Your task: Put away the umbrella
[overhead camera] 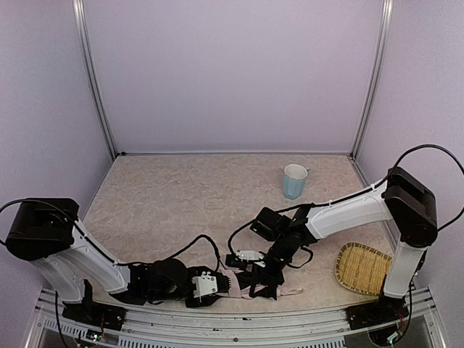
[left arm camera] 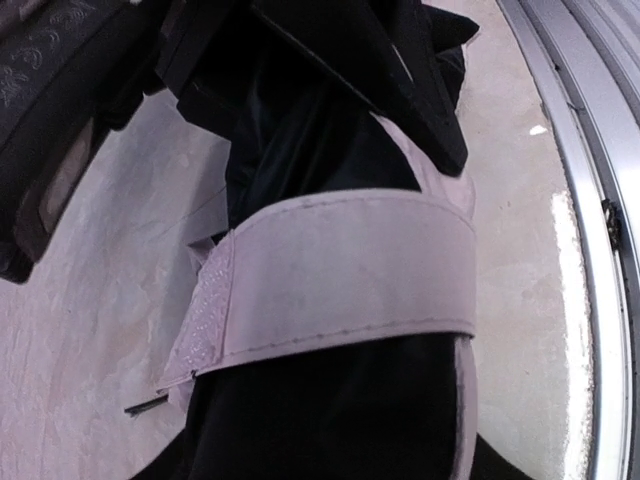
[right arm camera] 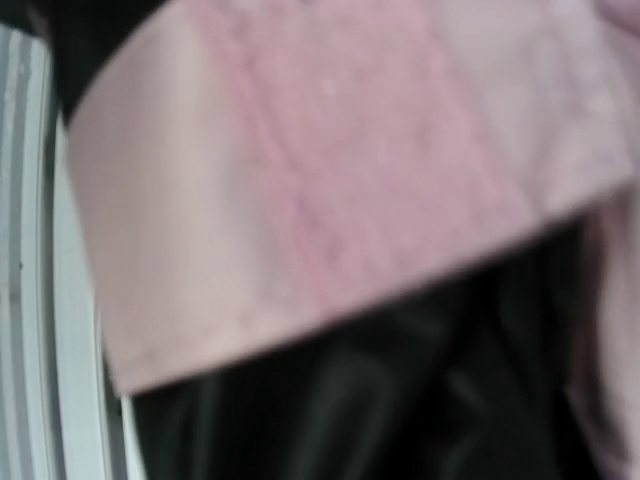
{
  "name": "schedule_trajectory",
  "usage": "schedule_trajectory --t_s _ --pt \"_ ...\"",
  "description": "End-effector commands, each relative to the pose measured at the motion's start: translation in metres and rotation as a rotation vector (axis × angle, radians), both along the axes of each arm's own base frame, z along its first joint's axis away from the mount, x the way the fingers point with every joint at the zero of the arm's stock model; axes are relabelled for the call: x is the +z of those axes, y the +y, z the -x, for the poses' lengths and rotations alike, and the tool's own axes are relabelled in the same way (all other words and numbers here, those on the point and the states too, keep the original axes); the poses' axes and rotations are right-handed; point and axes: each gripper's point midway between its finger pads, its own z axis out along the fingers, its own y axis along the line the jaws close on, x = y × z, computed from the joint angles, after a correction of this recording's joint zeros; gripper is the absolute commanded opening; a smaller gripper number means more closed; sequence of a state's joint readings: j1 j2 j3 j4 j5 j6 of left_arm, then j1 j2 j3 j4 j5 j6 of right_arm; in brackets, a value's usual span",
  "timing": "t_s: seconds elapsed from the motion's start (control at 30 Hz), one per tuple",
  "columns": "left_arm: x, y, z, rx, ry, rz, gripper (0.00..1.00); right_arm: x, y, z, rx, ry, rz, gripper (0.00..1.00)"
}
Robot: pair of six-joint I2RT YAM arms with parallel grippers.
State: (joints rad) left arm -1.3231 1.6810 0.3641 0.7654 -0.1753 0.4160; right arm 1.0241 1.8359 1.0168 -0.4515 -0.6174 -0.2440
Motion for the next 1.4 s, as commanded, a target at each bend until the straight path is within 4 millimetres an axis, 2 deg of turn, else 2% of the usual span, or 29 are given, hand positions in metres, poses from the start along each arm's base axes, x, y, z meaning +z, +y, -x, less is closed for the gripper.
schedule_trajectory --t_s 0.0,0.07,0.13,0.37,0.47,0.5,0.57,0.63,0.8,0.87,0.93,0.97,1.03,1.13,1.27,1.37 --pt "-0.008 -0.006 0.002 -0.033 0.030 -0.001 0.72 -0.015 -0.004 -0.001 -0.034 0.008 0.038 0.00" --pt "-0.008 -0.006 0.001 -0.034 0.031 0.002 0.73 -0.016 -0.005 -0.001 -0.037 0.010 0.044 0.00" --pt "-0.010 -0.006 0.000 -0.032 0.039 0.002 0.69 -0.017 -0.006 -0.001 -0.038 0.011 0.042 0.00" --pt "-0.010 -0.015 0.002 -0.057 0.051 0.020 0.30 -0.012 -0.001 -0.003 -0.047 0.008 0.011 0.00" --pt "-0.007 -0.020 -0.001 -0.043 0.054 0.038 0.05 -0.009 0.000 -0.007 -0.057 -0.006 0.003 0.00" --pt "-0.006 -0.020 -0.004 -0.026 0.048 0.042 0.00 -0.008 0.000 -0.009 -0.064 -0.012 0.001 0.00" --pt "-0.002 -0.017 -0.013 0.023 0.025 0.057 0.00 -0.007 -0.002 -0.015 -0.084 -0.028 0.002 0.00" --pt "0.002 -0.012 -0.024 0.086 -0.014 0.068 0.00 -0.003 -0.003 -0.020 -0.102 -0.051 -0.002 0.09" --pt "0.027 0.002 -0.049 0.225 -0.146 0.125 0.00 0.010 -0.008 -0.038 -0.153 -0.147 -0.016 0.57" --pt "0.039 0.005 -0.058 0.270 -0.199 0.139 0.00 0.020 -0.012 -0.049 -0.191 -0.198 -0.028 0.68" --pt "0.051 0.008 -0.066 0.308 -0.246 0.141 0.00 0.039 -0.014 -0.061 -0.232 -0.253 -0.073 0.80" --pt "0.056 0.008 -0.068 0.315 -0.263 0.137 0.00 0.044 -0.016 -0.066 -0.254 -0.278 -0.083 0.82" --pt "0.068 0.008 -0.074 0.332 -0.292 0.135 0.00 0.071 -0.021 -0.079 -0.306 -0.368 -0.142 0.85" --pt "0.087 0.011 -0.082 0.353 -0.338 0.135 0.00 0.108 -0.033 -0.096 -0.383 -0.479 -0.232 0.99" --pt "0.119 0.020 -0.092 0.376 -0.429 0.143 0.00 0.149 -0.060 -0.112 -0.494 -0.573 -0.344 1.00" --pt "0.145 0.022 -0.100 0.386 -0.489 0.146 0.00 0.171 -0.073 -0.114 -0.542 -0.633 -0.421 1.00"
